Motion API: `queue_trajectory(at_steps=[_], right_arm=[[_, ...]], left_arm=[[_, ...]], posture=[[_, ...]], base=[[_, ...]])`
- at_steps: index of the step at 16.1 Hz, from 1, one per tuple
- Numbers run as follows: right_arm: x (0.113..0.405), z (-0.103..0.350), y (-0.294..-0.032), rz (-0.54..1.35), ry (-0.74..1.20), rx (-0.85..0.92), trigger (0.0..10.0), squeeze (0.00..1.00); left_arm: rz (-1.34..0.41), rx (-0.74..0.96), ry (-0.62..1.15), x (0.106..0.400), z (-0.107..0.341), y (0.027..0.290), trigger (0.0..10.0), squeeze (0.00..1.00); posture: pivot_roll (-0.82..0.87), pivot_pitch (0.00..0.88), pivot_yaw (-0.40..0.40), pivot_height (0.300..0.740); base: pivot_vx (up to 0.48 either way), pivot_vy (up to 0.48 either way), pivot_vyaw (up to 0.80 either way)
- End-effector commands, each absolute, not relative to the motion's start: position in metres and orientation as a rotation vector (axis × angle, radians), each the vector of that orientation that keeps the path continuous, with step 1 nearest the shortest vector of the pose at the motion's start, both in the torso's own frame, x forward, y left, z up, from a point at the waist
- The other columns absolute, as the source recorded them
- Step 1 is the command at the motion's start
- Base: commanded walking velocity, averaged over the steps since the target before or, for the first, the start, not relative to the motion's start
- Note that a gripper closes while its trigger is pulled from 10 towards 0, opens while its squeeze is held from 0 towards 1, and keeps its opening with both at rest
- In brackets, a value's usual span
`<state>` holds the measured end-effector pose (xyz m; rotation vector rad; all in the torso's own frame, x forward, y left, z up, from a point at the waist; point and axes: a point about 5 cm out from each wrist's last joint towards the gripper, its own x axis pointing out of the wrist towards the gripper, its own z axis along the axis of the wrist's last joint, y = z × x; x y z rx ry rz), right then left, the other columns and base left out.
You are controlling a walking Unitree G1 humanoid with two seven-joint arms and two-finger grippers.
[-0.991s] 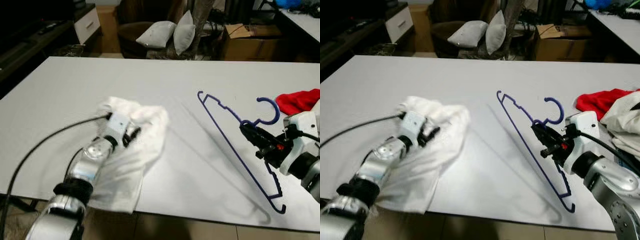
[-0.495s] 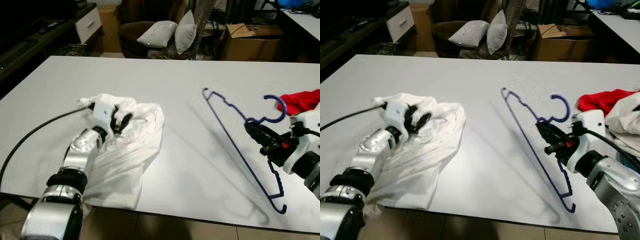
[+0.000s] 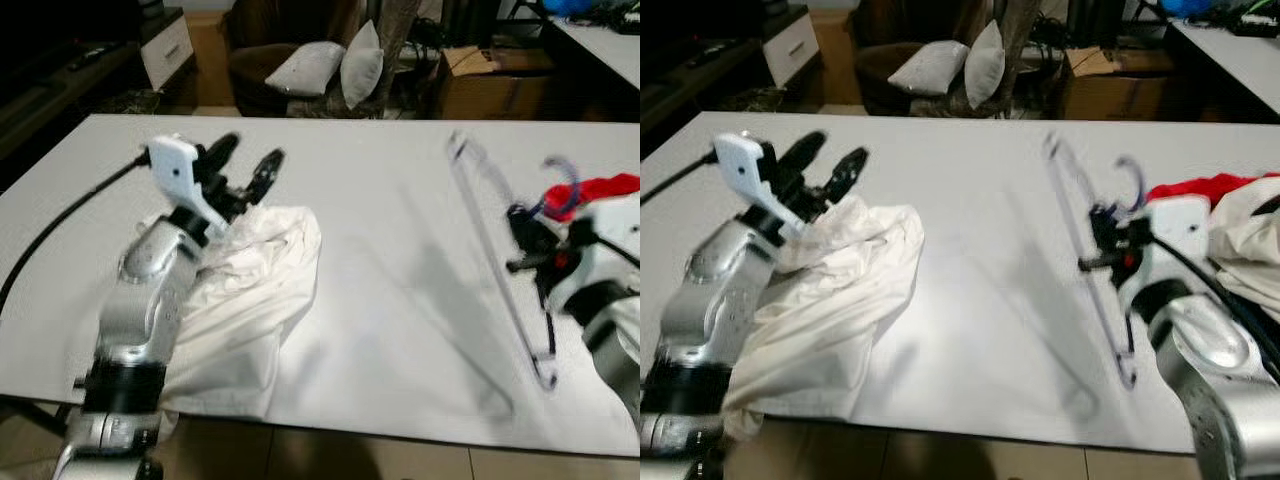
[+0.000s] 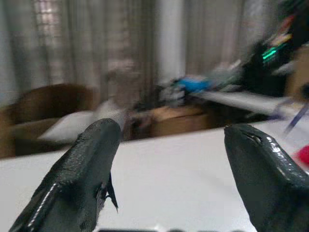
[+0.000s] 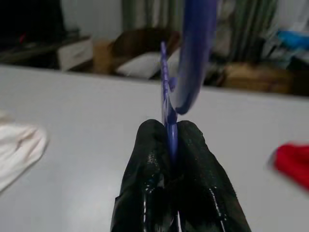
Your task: Hang hanger
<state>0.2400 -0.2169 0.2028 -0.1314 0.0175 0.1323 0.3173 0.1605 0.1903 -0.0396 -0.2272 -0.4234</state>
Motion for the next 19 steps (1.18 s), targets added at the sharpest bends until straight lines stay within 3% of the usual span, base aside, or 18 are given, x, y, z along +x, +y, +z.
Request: queue_trajectory(at_steps=[1,4,6,9,11,14,17,19], right_arm=[[0.245,0.201,-0.223,0.094,0.021,-0.138,10.0,0.00],[0.253,0.197,-0.221,0.033,0.005,-0.040,10.0,0.00],[0.250,0.187,-0.205,0.089,0.023,-0.062,10.0,0.00],[0.239,0.169,-0.198,0.020,0.115,0.032,10.0,0.00],[0.246,0.148,-0.202,-0.058,0.201,-0.037,10.0,0.00],[0.246,0.167,-0.190,0.041,0.117,0.238,10.0,0.00],[0.243,0.170,-0.185,0.078,0.088,0.306,10.0,0.00],[0.245,0.165,-0.192,-0.019,0.193,0.158,10.0,0.00]], left_arm=[[-0.416,0.032,-0.181,0.311,0.178,0.146,10.0,0.00],[-0.442,-0.055,-0.175,0.309,0.188,0.118,10.0,0.00],[-0.427,0.070,-0.145,0.312,0.175,0.116,10.0,0.00],[-0.361,0.005,-0.076,0.294,0.168,0.127,10.0,0.00],[-0.337,0.019,-0.072,0.290,0.160,0.125,10.0,0.00],[-0.347,-0.035,-0.080,0.288,0.167,0.118,10.0,0.00],[-0.337,-0.048,-0.097,0.289,0.173,0.118,10.0,0.00],[-0.327,-0.057,-0.112,0.291,0.176,0.118,10.0,0.00]], posture=[[-0.05,0.000,0.039,0.740],[-0.06,0.001,0.047,0.740],[-0.07,0.043,0.049,0.740],[-0.07,0.000,0.029,0.740],[-0.04,0.000,-0.005,0.740],[-0.07,0.000,0.001,0.740],[-0.07,0.000,-0.008,0.740],[-0.07,0.000,-0.003,0.740]], base=[[0.000,0.000,0.00],[0.000,0.000,0.00],[0.000,0.000,0.00],[0.000,0.000,0.00],[0.000,0.000,0.00],[0.000,0.000,0.00],[-0.086,0.000,0.00],[-0.409,0.000,0.00]])
